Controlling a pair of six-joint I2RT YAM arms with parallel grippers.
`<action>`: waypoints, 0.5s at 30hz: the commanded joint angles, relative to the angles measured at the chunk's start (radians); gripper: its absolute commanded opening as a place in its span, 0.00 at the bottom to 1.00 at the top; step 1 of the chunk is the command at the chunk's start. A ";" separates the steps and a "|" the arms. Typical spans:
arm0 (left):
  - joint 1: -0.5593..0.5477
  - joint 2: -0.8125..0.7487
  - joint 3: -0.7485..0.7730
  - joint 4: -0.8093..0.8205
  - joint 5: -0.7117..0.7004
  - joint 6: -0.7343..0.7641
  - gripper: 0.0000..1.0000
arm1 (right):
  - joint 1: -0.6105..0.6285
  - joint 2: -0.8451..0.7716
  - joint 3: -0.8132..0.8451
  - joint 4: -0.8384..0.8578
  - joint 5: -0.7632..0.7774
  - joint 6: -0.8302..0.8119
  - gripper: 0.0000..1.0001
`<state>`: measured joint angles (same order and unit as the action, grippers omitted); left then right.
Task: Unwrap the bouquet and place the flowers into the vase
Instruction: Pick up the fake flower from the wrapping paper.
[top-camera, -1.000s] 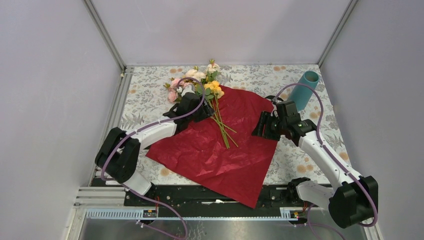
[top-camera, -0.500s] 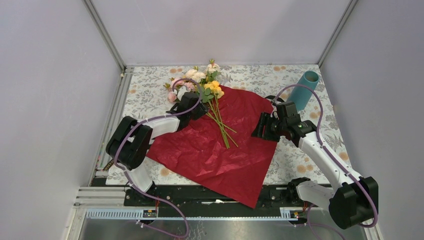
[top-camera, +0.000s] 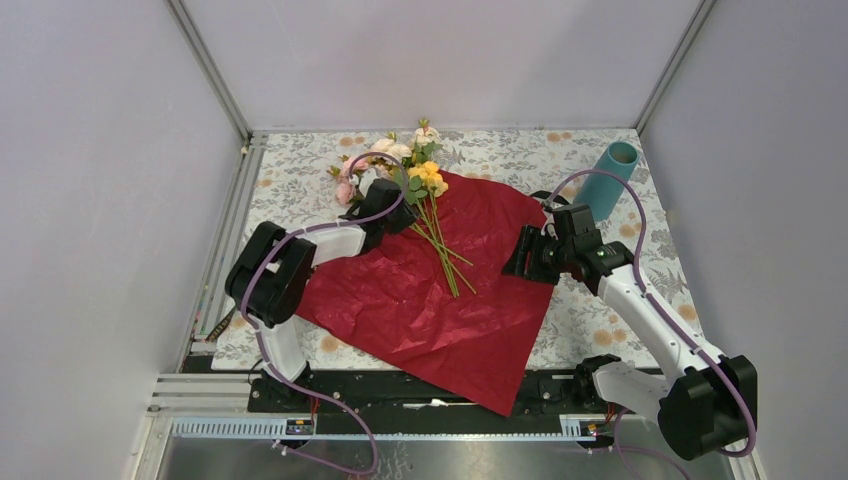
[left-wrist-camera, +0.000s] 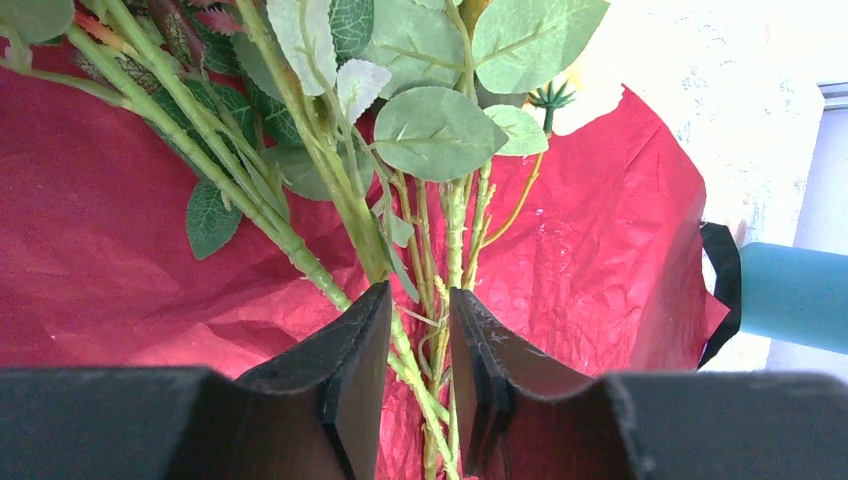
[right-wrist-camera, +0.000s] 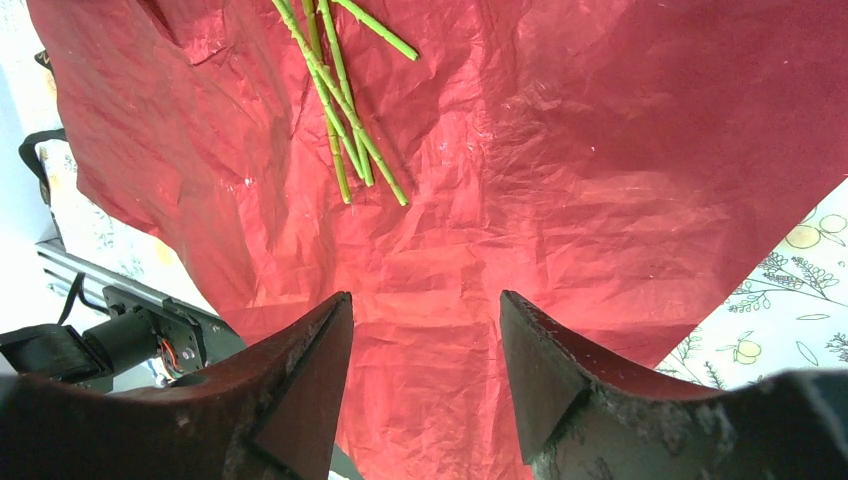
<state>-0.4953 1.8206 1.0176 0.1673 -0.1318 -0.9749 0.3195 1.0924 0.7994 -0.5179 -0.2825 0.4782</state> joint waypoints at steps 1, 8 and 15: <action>0.009 0.020 0.043 0.026 0.011 -0.002 0.32 | -0.003 -0.020 -0.004 0.010 -0.024 0.008 0.62; 0.009 0.005 -0.003 0.049 -0.006 -0.027 0.35 | -0.003 -0.014 -0.002 0.011 -0.029 0.008 0.62; 0.011 0.035 0.034 0.023 0.001 -0.016 0.35 | -0.003 -0.013 -0.002 0.011 -0.033 0.008 0.62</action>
<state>-0.4915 1.8359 1.0180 0.1741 -0.1307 -0.9924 0.3195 1.0924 0.7982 -0.5179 -0.2882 0.4793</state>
